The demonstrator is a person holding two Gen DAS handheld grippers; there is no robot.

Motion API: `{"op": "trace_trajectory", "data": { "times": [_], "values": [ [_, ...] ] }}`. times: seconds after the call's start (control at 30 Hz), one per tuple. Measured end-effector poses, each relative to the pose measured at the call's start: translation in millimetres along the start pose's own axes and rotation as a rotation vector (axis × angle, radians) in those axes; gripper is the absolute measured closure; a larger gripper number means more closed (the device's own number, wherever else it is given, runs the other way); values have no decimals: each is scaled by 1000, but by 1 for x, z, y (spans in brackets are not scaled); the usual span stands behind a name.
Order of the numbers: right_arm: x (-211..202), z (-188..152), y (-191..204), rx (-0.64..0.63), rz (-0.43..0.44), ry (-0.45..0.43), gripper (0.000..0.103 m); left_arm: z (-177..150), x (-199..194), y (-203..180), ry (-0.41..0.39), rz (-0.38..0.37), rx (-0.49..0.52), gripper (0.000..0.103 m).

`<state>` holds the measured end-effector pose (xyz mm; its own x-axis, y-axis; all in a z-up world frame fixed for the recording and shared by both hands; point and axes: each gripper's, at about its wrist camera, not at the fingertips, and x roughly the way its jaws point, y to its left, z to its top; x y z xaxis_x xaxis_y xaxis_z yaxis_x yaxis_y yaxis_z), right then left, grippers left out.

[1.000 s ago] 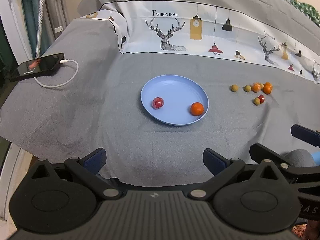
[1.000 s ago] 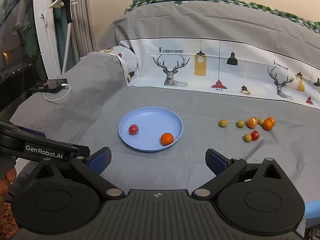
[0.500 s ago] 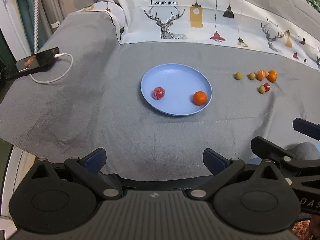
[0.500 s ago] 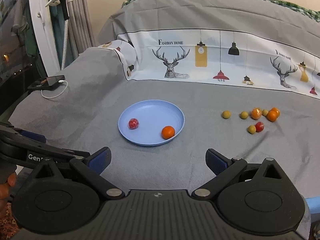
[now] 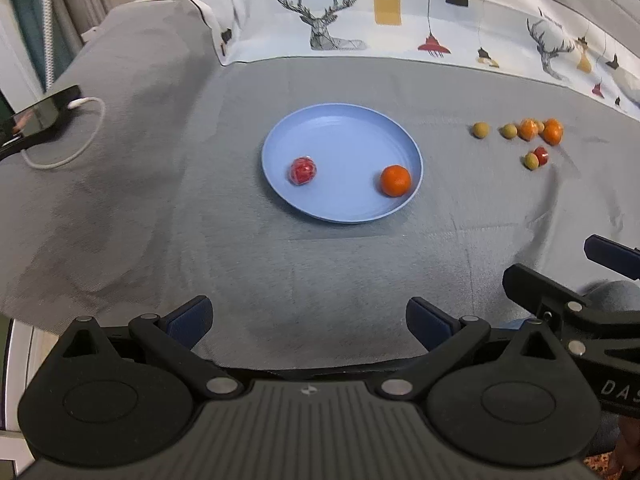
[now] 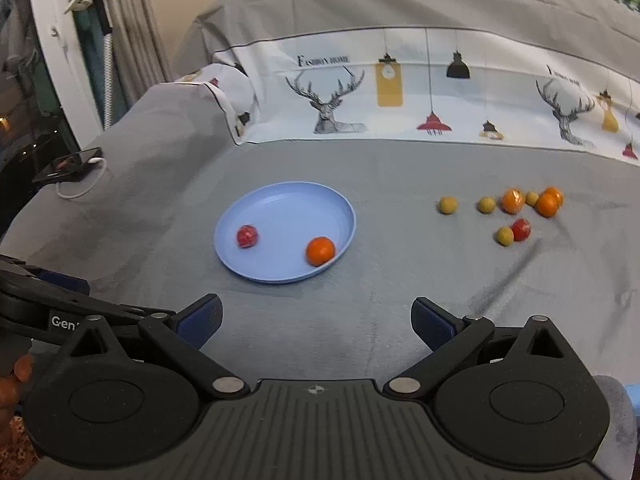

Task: Organize fruits
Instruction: 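Lift both tools away from the plate, then grasp a yellow fruit with the left tool while the right tool grasps another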

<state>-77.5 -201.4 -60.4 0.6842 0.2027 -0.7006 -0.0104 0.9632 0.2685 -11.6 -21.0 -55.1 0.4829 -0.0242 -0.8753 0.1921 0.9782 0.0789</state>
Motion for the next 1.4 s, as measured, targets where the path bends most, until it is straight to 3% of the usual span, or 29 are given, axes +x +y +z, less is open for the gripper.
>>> {"op": "trace_trajectory", "data": {
  "times": [0.33,0.5,0.63,0.7,0.77,0.83,1.03,1.2,1.23,1.27,1.3,1.33,1.4],
  "values": [
    [33,14,-59,125,-98,-22,3,37,40,-38,17,-24,57,0],
    [68,28,-116,164,-219,-114,1,82,65,-73,-41,-43,74,0],
    [118,32,-162,198,-278,-124,1,129,98,-112,-87,-61,105,0],
    [143,33,-180,212,-279,-105,4,149,122,-133,-76,-91,128,0],
    [165,30,-192,229,-305,-107,32,166,150,-152,-49,-100,147,0],
    [192,27,-203,259,-330,-50,39,176,178,-169,-30,-104,177,0],
    [215,26,-209,174,-412,-86,41,188,246,-207,-4,-160,279,0],
    [216,23,-210,164,-424,-96,41,196,259,-220,-52,-195,293,1],
    [216,23,-209,163,-426,-96,43,196,257,-222,-74,-203,303,4],
    [215,23,-209,164,-426,-99,56,195,254,-222,-102,-210,310,26],
    [213,23,-207,164,-424,-101,57,194,251,-223,-112,-242,323,55],
    [212,23,-206,161,-419,-100,77,193,246,-223,-120,-265,340,76],
    [209,24,-204,157,-417,-105,76,190,239,-224,-122,-264,360,75]
  ]
}}
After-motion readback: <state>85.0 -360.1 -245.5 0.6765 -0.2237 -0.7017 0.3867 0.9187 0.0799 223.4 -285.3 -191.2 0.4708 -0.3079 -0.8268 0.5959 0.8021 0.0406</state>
